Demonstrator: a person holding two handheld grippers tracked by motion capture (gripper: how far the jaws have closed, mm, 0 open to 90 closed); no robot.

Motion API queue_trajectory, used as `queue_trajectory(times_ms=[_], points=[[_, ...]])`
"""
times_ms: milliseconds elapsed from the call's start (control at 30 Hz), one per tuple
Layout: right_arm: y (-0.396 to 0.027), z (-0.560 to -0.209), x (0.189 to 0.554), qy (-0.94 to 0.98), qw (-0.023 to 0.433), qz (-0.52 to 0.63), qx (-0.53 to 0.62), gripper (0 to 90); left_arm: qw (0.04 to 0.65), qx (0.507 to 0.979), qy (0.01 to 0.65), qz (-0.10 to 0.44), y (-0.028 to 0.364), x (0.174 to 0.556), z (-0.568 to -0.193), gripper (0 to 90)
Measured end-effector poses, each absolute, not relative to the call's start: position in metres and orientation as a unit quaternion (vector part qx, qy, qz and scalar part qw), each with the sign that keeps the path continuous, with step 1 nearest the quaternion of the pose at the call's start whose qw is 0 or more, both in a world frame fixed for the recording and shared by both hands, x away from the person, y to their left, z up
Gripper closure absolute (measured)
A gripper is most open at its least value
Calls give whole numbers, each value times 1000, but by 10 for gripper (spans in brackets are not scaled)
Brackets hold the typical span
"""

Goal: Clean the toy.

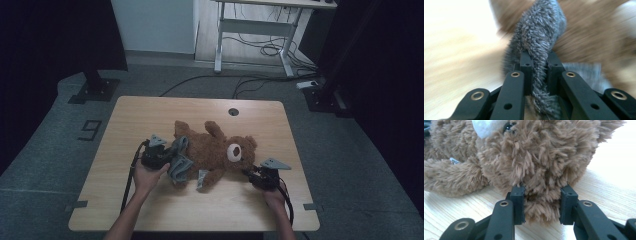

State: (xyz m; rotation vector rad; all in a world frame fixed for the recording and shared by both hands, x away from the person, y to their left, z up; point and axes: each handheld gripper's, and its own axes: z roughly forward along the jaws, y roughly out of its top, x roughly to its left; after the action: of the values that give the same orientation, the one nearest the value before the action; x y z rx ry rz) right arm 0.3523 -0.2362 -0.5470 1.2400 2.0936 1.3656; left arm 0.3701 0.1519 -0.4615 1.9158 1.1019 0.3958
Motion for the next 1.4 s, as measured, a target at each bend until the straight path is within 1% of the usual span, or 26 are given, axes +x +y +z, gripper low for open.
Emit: queue_trajectory(times_ms=[133, 233, 333, 467, 600, 733, 833, 967, 1100, 1400], points=[[-237, -547, 353, 739, 174, 483, 437, 641, 461, 784, 388, 146, 115, 358, -439, 790], [-237, -547, 353, 739, 175, 482, 437, 640, 464, 800, 355, 135, 78, 352, -435, 790], [-237, -547, 353, 739, 175, 483, 436, 640, 458, 815, 335, 121, 44, 350, -440, 790], [-237, -547, 352, 739, 175, 483, 436, 640, 448, 831, 317, 91, 1, 352, -458, 789], [-237, -547, 353, 739, 173, 483, 436, 640, 429, 843, 316, 79, -23, 358, -480, 789], [-238, -548, 353, 740, 173, 484, 435, 640, 422, 845, 320, 71, -24, 360, -492, 789], [-239, -547, 354, 740, 173, 484, 435, 640, 411, 851, 320, 71, -15, 360, -497, 788], [-240, -547, 354, 739, 170, 486, 435, 640, 403, 849, 334, 74, 8, 360, -500, 787], [-240, -547, 354, 739, 169, 486, 434, 640, 419, 834, 355, 61, 37, 359, -501, 788], [-240, -547, 354, 739, 170, 487, 434, 641, 443, 813, 367, 89, 83, 343, -492, 788]])
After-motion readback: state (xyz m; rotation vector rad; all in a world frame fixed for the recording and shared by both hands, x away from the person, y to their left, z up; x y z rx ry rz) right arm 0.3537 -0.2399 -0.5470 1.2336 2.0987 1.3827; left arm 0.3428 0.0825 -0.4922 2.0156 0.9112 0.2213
